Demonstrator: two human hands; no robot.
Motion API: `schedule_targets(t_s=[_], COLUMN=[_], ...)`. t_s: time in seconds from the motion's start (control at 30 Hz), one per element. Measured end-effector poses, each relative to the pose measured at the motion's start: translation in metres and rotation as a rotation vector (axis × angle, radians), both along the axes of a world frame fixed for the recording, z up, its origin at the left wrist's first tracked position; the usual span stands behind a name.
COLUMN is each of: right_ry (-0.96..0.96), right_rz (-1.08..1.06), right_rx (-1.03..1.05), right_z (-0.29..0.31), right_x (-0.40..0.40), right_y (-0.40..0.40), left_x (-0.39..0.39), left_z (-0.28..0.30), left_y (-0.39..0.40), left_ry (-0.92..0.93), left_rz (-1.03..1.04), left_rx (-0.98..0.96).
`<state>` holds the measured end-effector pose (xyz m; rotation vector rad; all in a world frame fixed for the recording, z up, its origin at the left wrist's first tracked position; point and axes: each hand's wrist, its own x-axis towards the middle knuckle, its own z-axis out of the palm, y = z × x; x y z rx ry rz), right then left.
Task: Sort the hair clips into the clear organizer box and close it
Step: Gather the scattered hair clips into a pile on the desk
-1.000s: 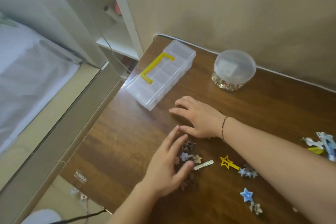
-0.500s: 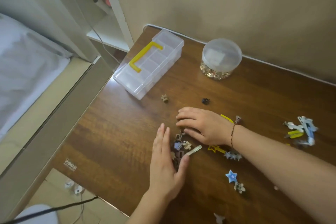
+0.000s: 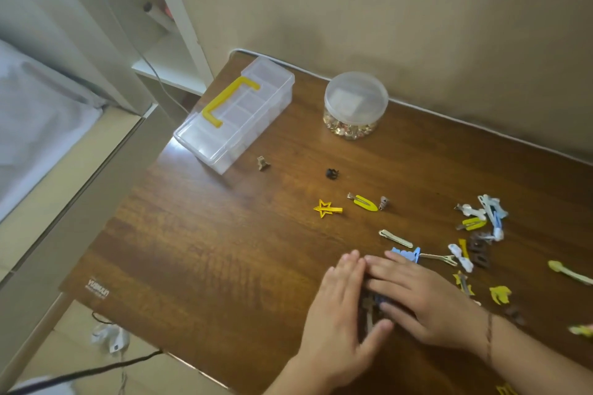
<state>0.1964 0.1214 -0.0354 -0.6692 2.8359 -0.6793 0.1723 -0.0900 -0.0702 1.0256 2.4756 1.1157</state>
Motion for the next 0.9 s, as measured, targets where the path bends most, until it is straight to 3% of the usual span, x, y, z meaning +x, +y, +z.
schedule_targets(t_s=[0.13, 0.23, 0.33, 0.4, 0.47, 0.6, 0.77, 0.9], right_ry=[0.037, 0.107, 0.153, 0.106, -0.015, -0.215, -0.215, -0.219], right_rz=[-0.032, -0.101, -0.272, -0.413, -0.523, -0.557, -0.443, -0.402], right_rx=[-0.027, -0.106, -0.155, -0.119, -0.074, 0.049, 0.158, 0.171], right_z=[0.002, 0.009, 0.016, 0.017, 0.018, 0.014, 0.008, 0.010], right_x=[0.018, 0.006, -0.023, -0.044, -0.061, -0.075, -0.061, -0.038], right_y=[0.006, 0.006, 0.001, -0.003, -0.008, -0.009, 0.002, 0.010], left_x=[0.021, -0.006, -0.090, -0.154, -0.201, -0.222, -0.180, -0.139], left_z=[0.000, 0.008, 0.017, 0.022, 0.024, 0.019, 0.012, 0.012], left_y=[0.004, 0.001, -0.008, -0.014, -0.018, -0.004, 0.031, 0.046], left_ry=[0.002, -0.013, 0.099, 0.171, 0.109, 0.046, 0.156, 0.080], left_rz=[-0.074, -0.092, 0.180, 0.409, 0.522, 0.321, -0.021, -0.174], left_rx=[-0.010, 0.059, 0.084, -0.021, -0.156, -0.202, -0.187, -0.160])
